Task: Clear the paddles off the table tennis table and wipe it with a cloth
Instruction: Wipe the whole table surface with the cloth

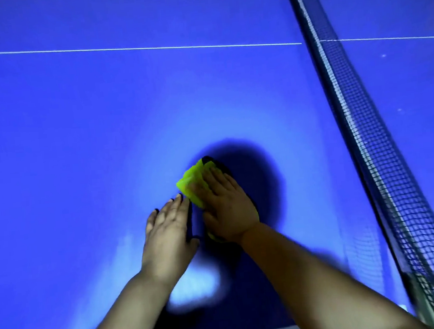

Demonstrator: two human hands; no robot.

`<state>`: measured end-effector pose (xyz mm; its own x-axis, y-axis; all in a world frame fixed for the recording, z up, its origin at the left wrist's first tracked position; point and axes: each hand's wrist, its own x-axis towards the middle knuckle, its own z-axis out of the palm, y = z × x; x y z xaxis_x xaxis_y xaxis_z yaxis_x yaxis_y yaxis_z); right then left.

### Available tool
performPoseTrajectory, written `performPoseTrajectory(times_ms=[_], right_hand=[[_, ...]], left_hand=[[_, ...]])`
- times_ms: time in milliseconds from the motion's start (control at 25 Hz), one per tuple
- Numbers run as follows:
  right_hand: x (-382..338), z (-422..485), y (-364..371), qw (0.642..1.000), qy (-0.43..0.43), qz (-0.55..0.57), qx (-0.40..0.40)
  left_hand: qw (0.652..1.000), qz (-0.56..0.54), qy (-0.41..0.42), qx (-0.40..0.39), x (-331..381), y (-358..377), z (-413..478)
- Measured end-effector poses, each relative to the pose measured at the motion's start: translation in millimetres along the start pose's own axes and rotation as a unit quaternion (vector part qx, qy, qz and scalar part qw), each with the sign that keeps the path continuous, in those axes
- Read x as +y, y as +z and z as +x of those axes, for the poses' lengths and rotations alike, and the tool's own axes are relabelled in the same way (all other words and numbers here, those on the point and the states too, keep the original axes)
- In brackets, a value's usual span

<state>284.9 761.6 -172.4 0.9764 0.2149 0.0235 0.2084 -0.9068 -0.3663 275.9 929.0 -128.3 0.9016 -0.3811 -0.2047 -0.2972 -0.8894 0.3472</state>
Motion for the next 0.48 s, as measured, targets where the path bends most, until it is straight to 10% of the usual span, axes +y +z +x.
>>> performPoseTrajectory(times_ms=[480], right_hand=[[192,-80,-79,0.982,0.173,-0.023,0.068]], left_hand=[[0.993,0.035,0.113,-0.02,139,57,39]])
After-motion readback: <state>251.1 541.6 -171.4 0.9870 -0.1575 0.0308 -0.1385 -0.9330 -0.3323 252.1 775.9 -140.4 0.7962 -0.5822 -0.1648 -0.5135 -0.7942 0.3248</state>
